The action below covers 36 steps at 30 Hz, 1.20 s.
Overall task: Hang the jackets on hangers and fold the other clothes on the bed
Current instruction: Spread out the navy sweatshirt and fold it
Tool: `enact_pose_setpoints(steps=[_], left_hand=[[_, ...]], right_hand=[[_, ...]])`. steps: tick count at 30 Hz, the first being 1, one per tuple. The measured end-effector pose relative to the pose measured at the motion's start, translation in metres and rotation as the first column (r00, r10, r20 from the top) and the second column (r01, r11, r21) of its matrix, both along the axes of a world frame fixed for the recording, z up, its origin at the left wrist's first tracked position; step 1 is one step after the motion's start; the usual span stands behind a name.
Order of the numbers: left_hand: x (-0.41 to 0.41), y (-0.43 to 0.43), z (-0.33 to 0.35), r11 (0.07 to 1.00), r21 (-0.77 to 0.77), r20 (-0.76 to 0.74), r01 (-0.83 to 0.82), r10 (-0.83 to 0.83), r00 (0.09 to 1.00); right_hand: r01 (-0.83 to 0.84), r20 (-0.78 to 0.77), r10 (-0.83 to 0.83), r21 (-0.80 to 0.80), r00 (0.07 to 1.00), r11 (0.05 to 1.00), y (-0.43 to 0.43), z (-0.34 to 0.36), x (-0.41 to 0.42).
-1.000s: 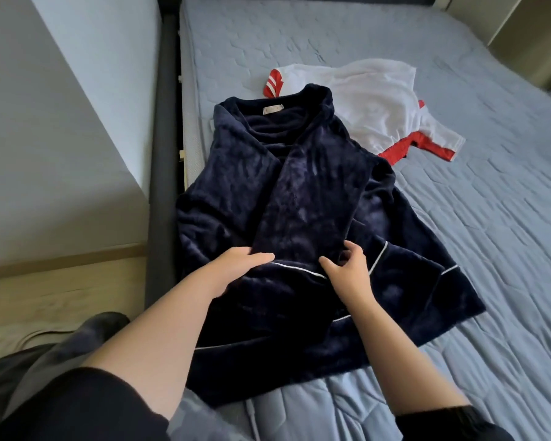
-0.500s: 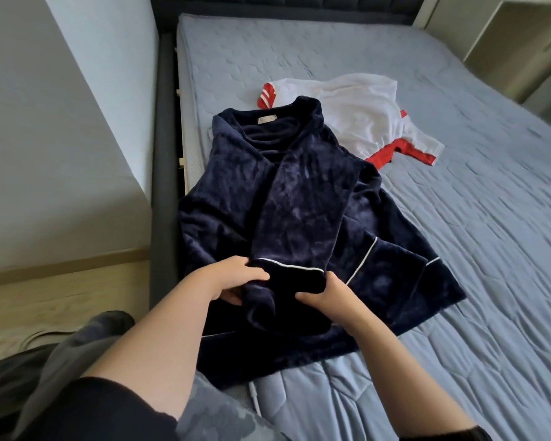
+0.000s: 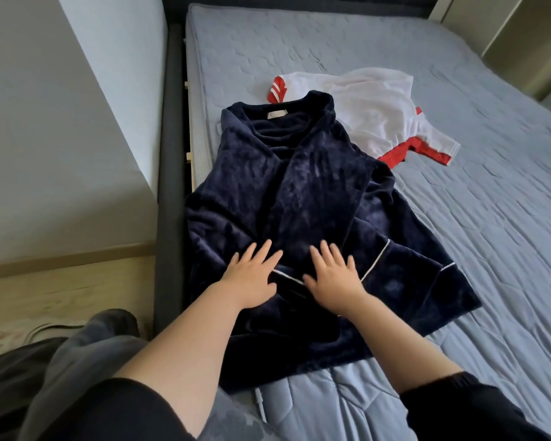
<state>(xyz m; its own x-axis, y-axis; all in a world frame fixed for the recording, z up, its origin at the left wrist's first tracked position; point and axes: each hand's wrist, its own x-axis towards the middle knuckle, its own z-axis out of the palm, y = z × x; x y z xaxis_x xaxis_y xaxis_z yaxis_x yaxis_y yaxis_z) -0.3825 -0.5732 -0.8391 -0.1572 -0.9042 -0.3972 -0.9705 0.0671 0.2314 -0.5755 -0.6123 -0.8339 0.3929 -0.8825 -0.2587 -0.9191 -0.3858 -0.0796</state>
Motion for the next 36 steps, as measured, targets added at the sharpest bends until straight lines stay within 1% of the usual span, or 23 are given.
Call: enact_pose_setpoints(steps=[1, 2, 3, 5, 7, 9, 11, 13, 15, 16, 18, 19, 21, 23, 25, 27, 29, 31, 32, 33, 34, 35, 36], left_hand=[[0.001, 0.000, -0.003, 0.999, 0.045, -0.016, 0.000, 0.000, 1.000], [0.002, -0.002, -0.006, 1.000, 0.021, -0.037, -0.005, 0.006, 0.999], [0.003, -0.005, -0.005, 0.999, -0.043, -0.059, -0.018, 0.016, 0.998], [0.005, -0.012, -0.004, 0.983, -0.171, -0.109, -0.062, 0.043, 0.993], [0.004, -0.018, -0.002, 0.960, -0.252, -0.155, -0.119, 0.081, 0.985], [-0.002, -0.024, 0.000, 0.931, -0.234, -0.265, -0.279, 0.215, 0.940], [-0.006, -0.032, 0.006, 0.868, -0.071, -0.379, -0.491, 0.432, 0.819], [-0.003, -0.038, 0.007, 0.791, 0.133, -0.396, -0.597, 0.595, 0.700], [0.004, -0.041, 0.004, 0.732, 0.341, -0.410, -0.590, 0.681, 0.607], [0.008, -0.039, 0.002, 0.710, 0.450, -0.433, -0.541, 0.704, 0.563], [0.011, -0.035, 0.000, 0.650, 0.634, -0.455, -0.420, 0.752, 0.477], [0.012, -0.032, 0.001, 0.618, 0.685, -0.449, -0.387, 0.776, 0.443], [0.011, -0.027, 0.000, 0.597, 0.711, -0.447, -0.372, 0.792, 0.417], [0.007, -0.023, -0.003, 0.616, 0.688, -0.472, -0.384, 0.781, 0.408], [0.003, -0.017, -0.003, 0.647, 0.640, -0.532, -0.415, 0.763, 0.369], [-0.001, -0.011, 0.000, 0.683, 0.581, -0.612, -0.443, 0.725, 0.315], [-0.001, -0.006, 0.006, 0.698, 0.573, -0.648, -0.430, 0.707, 0.284], [0.002, 0.000, 0.011, 0.701, 0.621, -0.629, -0.351, 0.713, 0.310], [0.004, 0.003, 0.013, 0.696, 0.644, -0.608, -0.317, 0.718, 0.339], [0.005, 0.006, 0.015, 0.692, 0.654, -0.581, -0.307, 0.719, 0.382], [0.006, 0.010, 0.017, 0.702, 0.640, -0.552, -0.311, 0.703, 0.449], [0.006, 0.012, 0.019, 0.731, 0.604, -0.522, -0.318, 0.665, 0.534], [0.006, 0.015, 0.021, 0.762, 0.562, -0.492, -0.322, 0.621, 0.609]], right_hand=[[-0.024, -0.050, 0.026, 0.055, 0.998, 0.998, 0.003, -0.009, -0.001], [-0.027, -0.053, 0.030, 0.070, 0.998, 0.997, 0.003, -0.015, -0.003], [-0.016, -0.017, 0.017, 0.065, 1.000, 0.998, 0.000, -0.016, -0.004], [0.047, 0.133, -0.046, -0.006, 0.990, 0.999, -0.011, -0.010, -0.003], [0.116, 0.285, -0.072, -0.142, 0.956, 0.983, -0.021, -0.002, 0.000], [0.134, 0.372, -0.042, -0.224, 0.927, 0.965, -0.027, 0.002, 0.004], [0.114, 0.392, -0.033, -0.188, 0.920, 0.976, -0.030, -0.001, 0.006], [0.058, 0.310, -0.018, -0.121, 0.950, 0.991, -0.029, -0.008, 0.008], [0.026, 0.239, -0.002, -0.096, 0.971, 0.995, -0.028, -0.017, 0.009], [0.030, 0.248, -0.002, -0.111, 0.969, 0.993, -0.027, -0.020, 0.009], [0.121, 0.371, -0.054, -0.161, 0.927, 0.980, -0.023, -0.021, 0.009], [0.222, 0.462, -0.126, -0.160, 0.878, 0.962, -0.019, -0.019, 0.008], [0.441, 0.594, -0.337, -0.035, 0.731, 0.897, -0.007, -0.016, 0.004], [0.568, 0.573, -0.540, 0.151, 0.616, 0.809, 0.006, -0.014, -0.003], [0.613, 0.549, -0.666, 0.315, 0.505, 0.725, 0.014, -0.012, -0.010], [0.570, 0.527, -0.768, 0.526, 0.363, 0.631, 0.019, -0.008, -0.014], [0.383, 0.477, -0.858, 0.769, 0.191, 0.513, 0.026, -0.005, -0.016], [0.167, 0.403, -0.914, 0.899, 0.040, 0.404, 0.034, -0.002, -0.019], [0.135, 0.393, -0.919, 0.910, 0.026, 0.393, 0.038, -0.001, -0.019], [0.178, 0.423, -0.902, 0.884, 0.088, 0.432, 0.042, -0.001, -0.019], [0.277, 0.467, -0.848, 0.805, 0.249, 0.525, 0.045, 0.000, -0.018], [0.370, 0.472, -0.760, 0.676, 0.448, 0.638, 0.048, 0.000, -0.017], [0.424, 0.428, -0.662, 0.529, 0.615, 0.735, 0.052, 0.000, -0.015]])
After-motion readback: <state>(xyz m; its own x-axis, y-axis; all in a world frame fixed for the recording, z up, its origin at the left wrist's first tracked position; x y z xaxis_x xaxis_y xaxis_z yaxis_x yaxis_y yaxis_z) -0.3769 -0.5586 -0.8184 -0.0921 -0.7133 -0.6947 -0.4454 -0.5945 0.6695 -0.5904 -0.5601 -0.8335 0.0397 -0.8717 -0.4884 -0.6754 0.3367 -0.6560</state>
